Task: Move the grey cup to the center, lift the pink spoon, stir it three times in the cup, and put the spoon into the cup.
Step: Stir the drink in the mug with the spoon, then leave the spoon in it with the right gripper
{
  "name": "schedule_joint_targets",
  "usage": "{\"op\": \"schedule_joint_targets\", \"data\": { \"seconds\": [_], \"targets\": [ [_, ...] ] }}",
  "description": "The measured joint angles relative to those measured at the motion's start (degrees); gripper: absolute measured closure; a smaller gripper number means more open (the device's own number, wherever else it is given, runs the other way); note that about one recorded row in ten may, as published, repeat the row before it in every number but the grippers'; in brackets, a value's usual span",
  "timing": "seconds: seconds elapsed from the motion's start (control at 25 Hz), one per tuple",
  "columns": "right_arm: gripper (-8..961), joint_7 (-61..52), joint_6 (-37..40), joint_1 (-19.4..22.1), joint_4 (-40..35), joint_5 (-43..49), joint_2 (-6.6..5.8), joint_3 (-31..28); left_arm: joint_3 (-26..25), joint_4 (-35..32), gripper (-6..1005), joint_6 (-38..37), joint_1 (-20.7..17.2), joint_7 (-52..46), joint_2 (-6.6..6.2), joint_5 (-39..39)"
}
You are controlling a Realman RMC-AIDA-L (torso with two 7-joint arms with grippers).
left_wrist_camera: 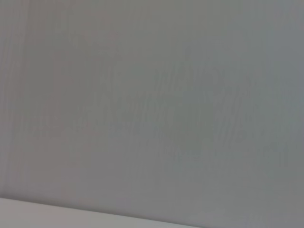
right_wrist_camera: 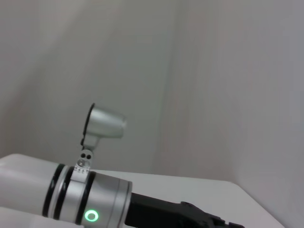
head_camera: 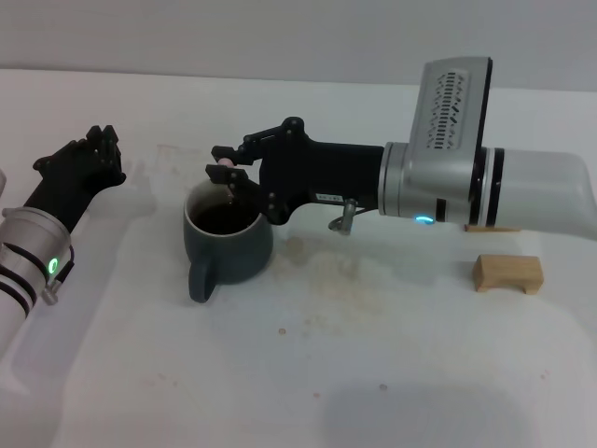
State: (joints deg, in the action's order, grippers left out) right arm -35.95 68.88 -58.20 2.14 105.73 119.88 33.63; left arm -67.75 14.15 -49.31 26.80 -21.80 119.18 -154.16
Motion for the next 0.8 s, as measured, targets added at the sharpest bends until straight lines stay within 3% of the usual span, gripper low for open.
{"op": "schedule_joint_targets", "data": {
  "seconds": [0.32, 0.8],
  "targets": [
    [853, 0.78, -1.80, 0.29, 0.91, 0.05, 0.00, -2.04, 0.08, 0.00, 866, 0.00, 0.25, 0.00, 0.00, 0.00],
    [568, 1.84, -2.30, 0.65, 1.78, 0.07, 0.00, -2.67, 0.49, 0.08, 866, 0.07, 0.15, -0.06, 0.00, 0.00]
  ]
}}
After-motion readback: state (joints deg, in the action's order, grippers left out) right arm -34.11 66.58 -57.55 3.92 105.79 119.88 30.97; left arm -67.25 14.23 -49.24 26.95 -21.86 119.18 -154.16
